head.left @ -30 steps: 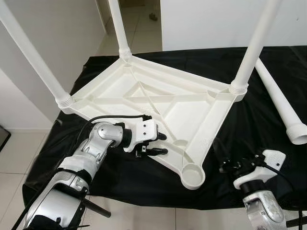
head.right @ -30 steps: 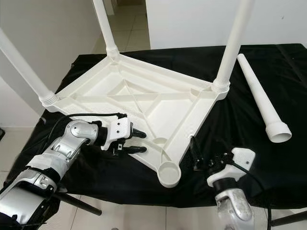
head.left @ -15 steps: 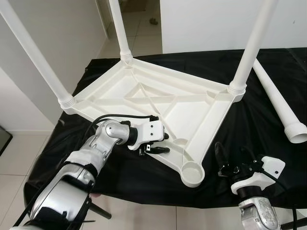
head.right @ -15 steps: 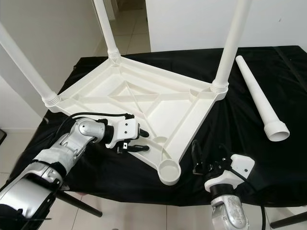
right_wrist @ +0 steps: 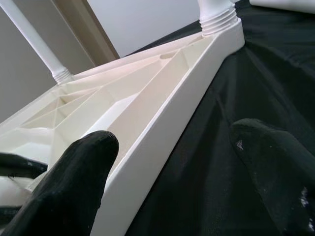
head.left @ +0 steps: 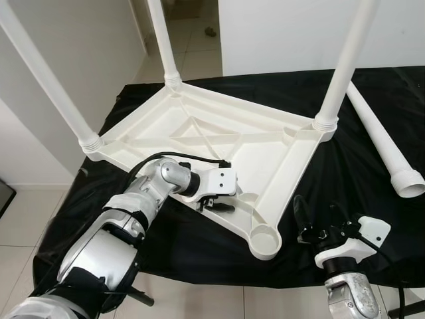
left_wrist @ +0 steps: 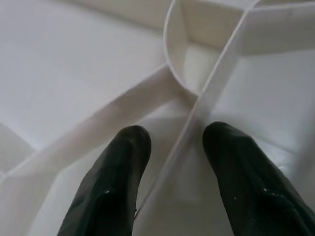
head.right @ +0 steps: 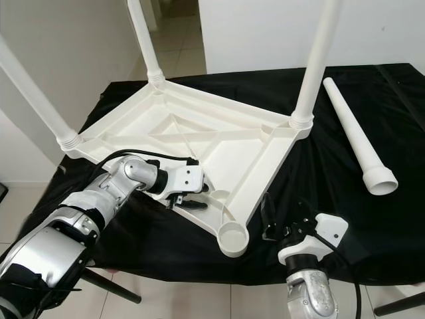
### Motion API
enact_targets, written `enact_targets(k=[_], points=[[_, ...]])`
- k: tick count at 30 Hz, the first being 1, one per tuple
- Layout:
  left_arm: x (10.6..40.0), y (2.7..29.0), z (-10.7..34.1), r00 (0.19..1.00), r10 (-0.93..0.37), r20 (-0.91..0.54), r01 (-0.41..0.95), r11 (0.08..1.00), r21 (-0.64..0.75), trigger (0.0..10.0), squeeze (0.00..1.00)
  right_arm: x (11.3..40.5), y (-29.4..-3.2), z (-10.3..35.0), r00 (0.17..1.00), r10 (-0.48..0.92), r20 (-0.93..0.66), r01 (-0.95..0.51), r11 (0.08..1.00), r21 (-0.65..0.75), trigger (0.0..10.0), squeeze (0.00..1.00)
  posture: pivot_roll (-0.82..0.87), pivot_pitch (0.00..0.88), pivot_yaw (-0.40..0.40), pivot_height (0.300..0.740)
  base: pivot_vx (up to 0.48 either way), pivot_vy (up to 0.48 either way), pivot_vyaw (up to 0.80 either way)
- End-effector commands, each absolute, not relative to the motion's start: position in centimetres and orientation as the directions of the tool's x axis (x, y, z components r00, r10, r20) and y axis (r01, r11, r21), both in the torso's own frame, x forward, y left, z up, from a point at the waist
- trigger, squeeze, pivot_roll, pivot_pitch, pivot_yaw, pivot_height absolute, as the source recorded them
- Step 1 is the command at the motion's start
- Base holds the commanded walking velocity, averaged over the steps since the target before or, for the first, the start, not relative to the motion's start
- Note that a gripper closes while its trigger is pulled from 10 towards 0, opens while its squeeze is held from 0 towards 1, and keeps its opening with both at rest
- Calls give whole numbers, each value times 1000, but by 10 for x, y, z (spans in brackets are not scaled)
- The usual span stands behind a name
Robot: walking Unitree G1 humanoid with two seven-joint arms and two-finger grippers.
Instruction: Building children table
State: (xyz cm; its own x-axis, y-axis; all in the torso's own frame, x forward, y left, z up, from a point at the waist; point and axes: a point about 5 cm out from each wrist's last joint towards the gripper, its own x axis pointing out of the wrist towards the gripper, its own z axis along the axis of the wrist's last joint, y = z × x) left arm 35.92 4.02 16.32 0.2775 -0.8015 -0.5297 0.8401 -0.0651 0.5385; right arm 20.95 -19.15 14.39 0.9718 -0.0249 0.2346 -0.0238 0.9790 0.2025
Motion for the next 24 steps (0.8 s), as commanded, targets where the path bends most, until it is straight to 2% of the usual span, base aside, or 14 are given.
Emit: enact_targets(k=[1,7,11,12,13,14,15,16,21,24], points=[[371,50,159,491,-747,-448,759,114,641,10000,0,208,-190,145,972,-16,235,-34,978,206,10000,0,-103,126,168,740,0,0,0],[370,50,153,474,-724,-502,767,58,640,10000,0,208,-189,146,972,-9,235,-40,979,201,10000,0,-112,129,176,740,0,0,0],[366,51,146,427,-726,-538,792,13,611,10000,0,205,-191,145,972,-14,233,-33,980,198,10000,0,-114,129,181,740,0,0,0],[366,51,146,422,-727,-542,795,10,606,9098,0,205,-191,145,973,-14,232,-33,980,197,10000,0,-114,131,184,740,0,0,0],[366,51,146,422,-727,-542,795,10,606,9098,0,205,-191,145,973,-14,232,-33,980,197,10000,0,-114,131,184,740,0,0,0],[366,52,146,418,-728,-544,797,6,604,7176,0,205,-191,145,973,-14,231,-32,980,197,10000,0,-114,131,184,740,0,0,0],[365,52,144,406,-728,-553,802,-6,597,1098,0,205,-191,145,973,-14,231,-32,980,196,10000,0,-114,130,184,740,0,0,0],[363,53,141,386,-732,-562,814,-17,581,0,0,205,-190,145,973,-12,231,-34,980,195,10000,0,-111,129,187,740,0,0,0],[361,54,138,350,-742,-572,840,-22,543,0,0,206,-190,145,973,-9,232,-36,981,192,10000,0,-111,128,190,740,0,0,0],[358,57,133,306,-765,-567,889,16,458,0,0,206,-190,145,972,-5,233,-41,981,191,10000,0,-106,124,194,740,0,0,0]])
